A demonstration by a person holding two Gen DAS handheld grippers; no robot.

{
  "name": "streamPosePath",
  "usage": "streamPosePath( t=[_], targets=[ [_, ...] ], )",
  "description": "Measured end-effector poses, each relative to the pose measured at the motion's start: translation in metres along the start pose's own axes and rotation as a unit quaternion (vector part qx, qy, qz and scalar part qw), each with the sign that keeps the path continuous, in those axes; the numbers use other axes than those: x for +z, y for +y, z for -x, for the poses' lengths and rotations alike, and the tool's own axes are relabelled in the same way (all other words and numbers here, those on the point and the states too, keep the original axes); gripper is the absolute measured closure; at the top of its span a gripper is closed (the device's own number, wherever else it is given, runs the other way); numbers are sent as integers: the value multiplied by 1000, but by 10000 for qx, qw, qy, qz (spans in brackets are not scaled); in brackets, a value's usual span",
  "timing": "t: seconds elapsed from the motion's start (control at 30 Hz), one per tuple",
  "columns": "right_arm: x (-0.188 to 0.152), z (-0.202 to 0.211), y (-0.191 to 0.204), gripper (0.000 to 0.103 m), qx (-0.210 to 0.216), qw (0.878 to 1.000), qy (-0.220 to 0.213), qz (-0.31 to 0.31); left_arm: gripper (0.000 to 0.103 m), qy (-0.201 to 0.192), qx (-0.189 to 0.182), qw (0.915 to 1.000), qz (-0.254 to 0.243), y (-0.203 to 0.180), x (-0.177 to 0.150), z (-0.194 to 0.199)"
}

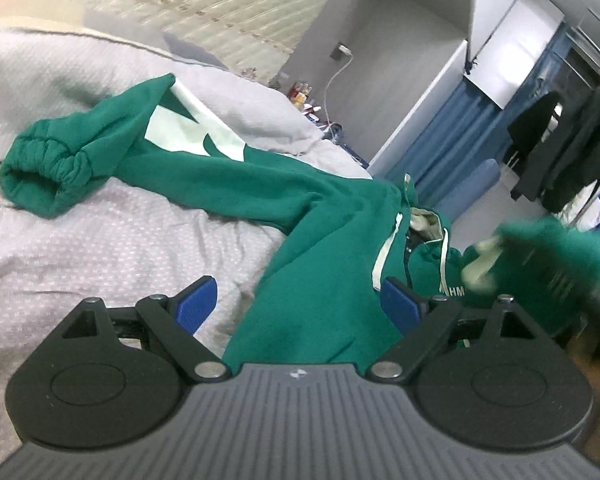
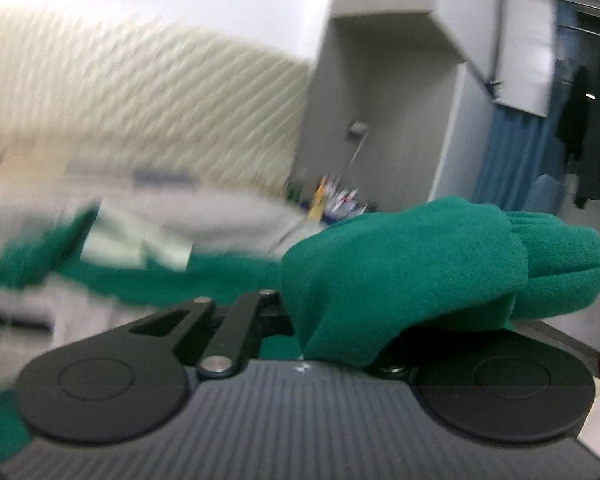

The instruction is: Fold large clothes

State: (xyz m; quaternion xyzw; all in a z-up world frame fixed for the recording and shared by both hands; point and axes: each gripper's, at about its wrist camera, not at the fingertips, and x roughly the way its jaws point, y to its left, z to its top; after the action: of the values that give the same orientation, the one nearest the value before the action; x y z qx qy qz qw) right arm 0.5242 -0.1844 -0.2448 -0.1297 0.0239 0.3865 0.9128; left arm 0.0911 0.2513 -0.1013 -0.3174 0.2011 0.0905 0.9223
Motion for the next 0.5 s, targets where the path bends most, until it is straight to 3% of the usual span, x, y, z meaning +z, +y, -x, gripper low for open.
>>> streamPosePath(
  t=[0.13,0.3,0.4,0.5],
  targets=[
    [-46,-9,40,88,244,9964,543,608,12,20,-8,10000,33,2,0,-7],
    [-73,-16,56,86,429,9903,1134,676,12,79,25,10000,32,4,-2,-15],
    [-76,-13,56,77,628,9875,1295,650,12,129,6,9999,-3,2,-4,-19],
    [-70,1,51,55,1034,9831,1428,488,12,151,-8,9998,-112,-3,-7,-22]
  ],
)
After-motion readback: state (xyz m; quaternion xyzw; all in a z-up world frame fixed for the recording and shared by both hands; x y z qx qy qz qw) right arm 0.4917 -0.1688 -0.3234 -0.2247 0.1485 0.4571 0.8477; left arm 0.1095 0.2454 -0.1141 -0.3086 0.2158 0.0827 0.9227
